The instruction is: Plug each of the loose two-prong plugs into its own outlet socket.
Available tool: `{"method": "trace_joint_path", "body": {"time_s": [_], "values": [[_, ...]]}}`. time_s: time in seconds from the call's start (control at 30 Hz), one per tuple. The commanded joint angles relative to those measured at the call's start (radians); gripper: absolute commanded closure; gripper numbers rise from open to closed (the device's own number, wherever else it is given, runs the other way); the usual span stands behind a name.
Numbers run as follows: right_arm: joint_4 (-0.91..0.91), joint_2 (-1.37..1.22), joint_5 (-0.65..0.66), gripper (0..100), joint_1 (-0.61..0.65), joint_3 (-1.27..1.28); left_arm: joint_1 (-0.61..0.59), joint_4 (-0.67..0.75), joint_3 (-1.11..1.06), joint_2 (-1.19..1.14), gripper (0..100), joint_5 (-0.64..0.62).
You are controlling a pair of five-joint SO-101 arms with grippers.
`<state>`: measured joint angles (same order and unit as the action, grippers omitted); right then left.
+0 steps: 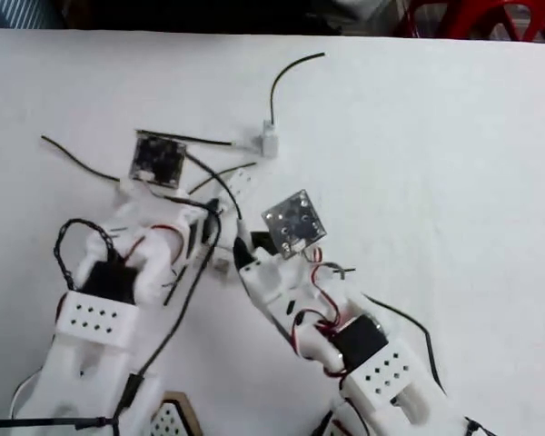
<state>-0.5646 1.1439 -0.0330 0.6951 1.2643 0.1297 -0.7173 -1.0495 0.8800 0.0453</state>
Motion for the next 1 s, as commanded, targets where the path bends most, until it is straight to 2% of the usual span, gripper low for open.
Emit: {"method": "trace_joint_path", "body": {"time_s": [0.0,0.33,0.43,0.67,0.83,0.97], "values": [[0.024,0.019,-0.005,98.1,0.004,-0.005,0.11,-0.02,0.054,0.041,77,-0.012],[0.018,0.019,-0.005,98.1,-0.001,-0.003,0.228,-0.161,0.021,0.306,77,-0.008],[0.018,0.019,-0.005,98.1,-0.002,-0.003,0.22,-0.163,-0.014,0.351,77,-0.008],[0.028,0.019,-0.003,98.1,-0.087,-0.009,0.027,-0.161,-0.049,0.355,77,-0.008],[0.15,0.018,0.002,98.1,-0.143,-0.011,-0.114,-0.16,-0.115,0.357,77,-0.008],[0.217,-0.027,0.103,98.1,-0.148,-0.028,-0.165,-0.121,-0.18,0.358,77,-0.008]]}}
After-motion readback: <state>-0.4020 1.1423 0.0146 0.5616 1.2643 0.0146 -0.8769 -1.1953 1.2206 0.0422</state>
